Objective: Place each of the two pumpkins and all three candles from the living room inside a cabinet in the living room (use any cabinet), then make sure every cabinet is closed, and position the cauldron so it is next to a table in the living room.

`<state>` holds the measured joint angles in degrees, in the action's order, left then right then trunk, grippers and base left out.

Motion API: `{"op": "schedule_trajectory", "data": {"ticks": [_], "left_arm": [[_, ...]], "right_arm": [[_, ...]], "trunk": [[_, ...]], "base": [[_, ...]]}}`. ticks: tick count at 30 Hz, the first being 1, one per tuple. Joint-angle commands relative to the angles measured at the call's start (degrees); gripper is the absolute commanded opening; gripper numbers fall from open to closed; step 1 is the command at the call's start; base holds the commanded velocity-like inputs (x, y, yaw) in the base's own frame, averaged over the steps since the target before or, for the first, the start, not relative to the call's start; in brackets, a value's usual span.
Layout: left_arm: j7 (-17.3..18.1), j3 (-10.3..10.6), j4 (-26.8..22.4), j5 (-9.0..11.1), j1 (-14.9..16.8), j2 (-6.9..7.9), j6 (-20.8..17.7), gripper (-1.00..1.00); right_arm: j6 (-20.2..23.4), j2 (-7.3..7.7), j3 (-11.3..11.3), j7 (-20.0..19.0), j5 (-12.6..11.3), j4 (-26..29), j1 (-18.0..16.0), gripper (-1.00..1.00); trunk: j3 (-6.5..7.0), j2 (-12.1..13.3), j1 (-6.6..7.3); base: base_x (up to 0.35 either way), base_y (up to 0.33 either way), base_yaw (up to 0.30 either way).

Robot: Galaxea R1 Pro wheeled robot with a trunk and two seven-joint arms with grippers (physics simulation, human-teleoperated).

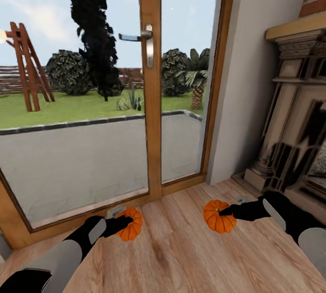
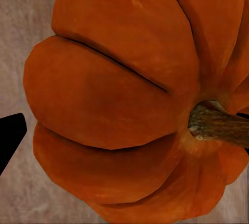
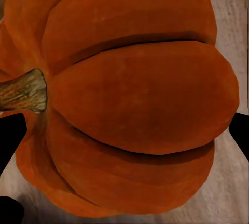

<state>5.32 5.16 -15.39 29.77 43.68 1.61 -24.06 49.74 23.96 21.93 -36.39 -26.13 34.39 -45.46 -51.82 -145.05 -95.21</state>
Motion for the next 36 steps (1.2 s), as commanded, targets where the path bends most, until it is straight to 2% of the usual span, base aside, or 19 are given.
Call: {"op": "schedule_trajectory", "data": {"ticks": [1,9,14,18,21,25,28,34,36], "left_arm": [[-0.04,0.52,-0.06,0.37,0.0,0.1,-0.2,-1.0],[-0.04,0.53,0.05,0.38,0.0,0.18,-0.2,-1.0],[-0.16,0.5,0.14,0.32,0.0,0.32,-0.13,-1.0],[-0.26,0.47,0.18,0.35,0.0,0.47,-0.09,-1.0],[-0.31,0.46,0.86,0.37,0.0,0.5,0.0,-1.0],[-0.31,0.46,1.8,0.38,0.0,0.5,1.49,-1.0],[-0.31,0.46,1.91,0.38,0.0,0.5,1.89,-1.0],[-0.31,0.46,1.94,0.38,0.0,0.5,1.99,-1.0],[-0.27,0.51,1.98,0.38,0.0,0.46,2.0,-1.0]], "right_arm": [[-0.04,-0.15,0.22,-0.08,0.2,-0.1,-0.07,-1.0],[-0.16,-0.75,0.4,-0.08,0.26,-1.5,-0.07,-1.0],[-0.28,-4.75,0.48,-0.05,0.29,-5.04,-0.07,-1.0],[-0.33,-5.03,0.52,0.01,0.35,-5.63,-0.07,-1.0],[-0.34,-5.2,0.39,0.27,0.36,-8.01,-0.07,-1.0],[-1.79,-5.23,0.26,7.33,0.23,-8.81,-0.07,-1.0],[-3.61,-5.24,0.23,9.27,0.21,-8.88,-0.07,-1.0],[-4.08,-5.24,0.24,9.66,0.2,-8.71,-0.07,-1.0],[-4.11,-6.07,0.37,9.8,0.21,-8.66,-0.07,-1.0]], "trunk": [[0.21,-0.01,0.03],[2.22,0.1,0.24],[3.44,0.17,0.37],[4.18,0.22,0.47],[4.6,0.26,0.55],[5.13,0.31,0.65],[5.52,0.35,0.73],[6.31,0.43,0.89],[6.58,0.46,0.94]], "base": [[0.0,0.0,-0.269],[0.0,0.0,-0.28],[0.0,0.0,-0.286],[0.0,0.0,-0.253],[0.0,0.0,-0.145],[0.0,0.0,-0.099],[0.0,0.0,-0.094],[0.0,0.0,-0.093],[0.0,0.0,-0.136]]}}
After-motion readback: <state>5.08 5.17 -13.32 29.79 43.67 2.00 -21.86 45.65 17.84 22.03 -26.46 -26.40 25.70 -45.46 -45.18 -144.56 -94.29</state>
